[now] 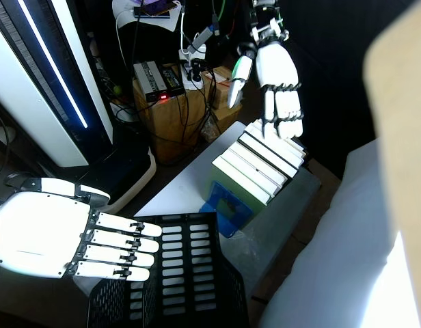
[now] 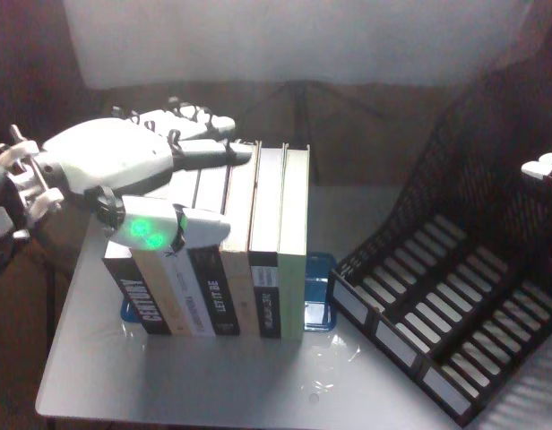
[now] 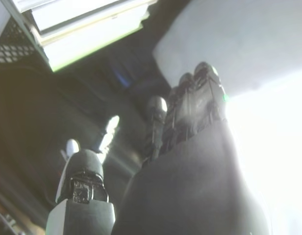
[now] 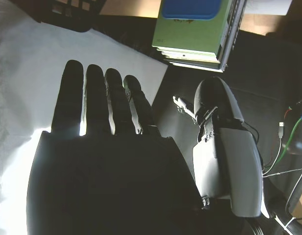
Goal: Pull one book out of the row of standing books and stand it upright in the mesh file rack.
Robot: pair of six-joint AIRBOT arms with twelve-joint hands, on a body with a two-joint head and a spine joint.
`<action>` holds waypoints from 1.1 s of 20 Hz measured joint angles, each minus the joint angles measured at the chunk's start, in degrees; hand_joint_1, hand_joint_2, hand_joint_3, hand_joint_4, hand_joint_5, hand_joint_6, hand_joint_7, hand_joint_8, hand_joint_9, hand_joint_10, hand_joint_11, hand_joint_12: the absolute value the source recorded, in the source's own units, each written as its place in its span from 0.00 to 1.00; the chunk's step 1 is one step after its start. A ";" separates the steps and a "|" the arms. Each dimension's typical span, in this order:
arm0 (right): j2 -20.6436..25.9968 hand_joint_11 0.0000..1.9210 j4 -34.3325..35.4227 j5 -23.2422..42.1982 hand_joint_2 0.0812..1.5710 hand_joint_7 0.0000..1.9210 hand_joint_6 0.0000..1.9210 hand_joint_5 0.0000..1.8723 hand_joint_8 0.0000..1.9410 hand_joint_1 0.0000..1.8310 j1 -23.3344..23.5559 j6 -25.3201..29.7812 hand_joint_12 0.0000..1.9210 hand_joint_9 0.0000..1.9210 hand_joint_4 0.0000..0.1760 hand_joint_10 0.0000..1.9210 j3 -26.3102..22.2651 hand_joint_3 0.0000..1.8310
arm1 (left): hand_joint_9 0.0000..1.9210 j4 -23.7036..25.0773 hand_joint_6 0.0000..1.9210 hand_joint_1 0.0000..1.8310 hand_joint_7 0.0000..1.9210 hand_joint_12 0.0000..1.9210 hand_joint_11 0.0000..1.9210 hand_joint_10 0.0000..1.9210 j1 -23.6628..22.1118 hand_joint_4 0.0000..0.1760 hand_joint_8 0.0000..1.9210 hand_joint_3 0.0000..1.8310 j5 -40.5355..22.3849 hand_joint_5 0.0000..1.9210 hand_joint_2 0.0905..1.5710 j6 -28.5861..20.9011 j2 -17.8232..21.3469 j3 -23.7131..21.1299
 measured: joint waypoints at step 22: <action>-0.85 0.00 1.62 0.44 0.81 0.00 0.00 0.00 0.00 0.23 -1.29 0.04 0.00 0.00 0.00 0.00 0.02 0.00 | 0.00 12.68 0.00 0.05 0.00 0.00 0.00 0.00 -3.32 0.28 0.00 0.00 13.00 0.28 0.75 -1.64 -4.87 3.34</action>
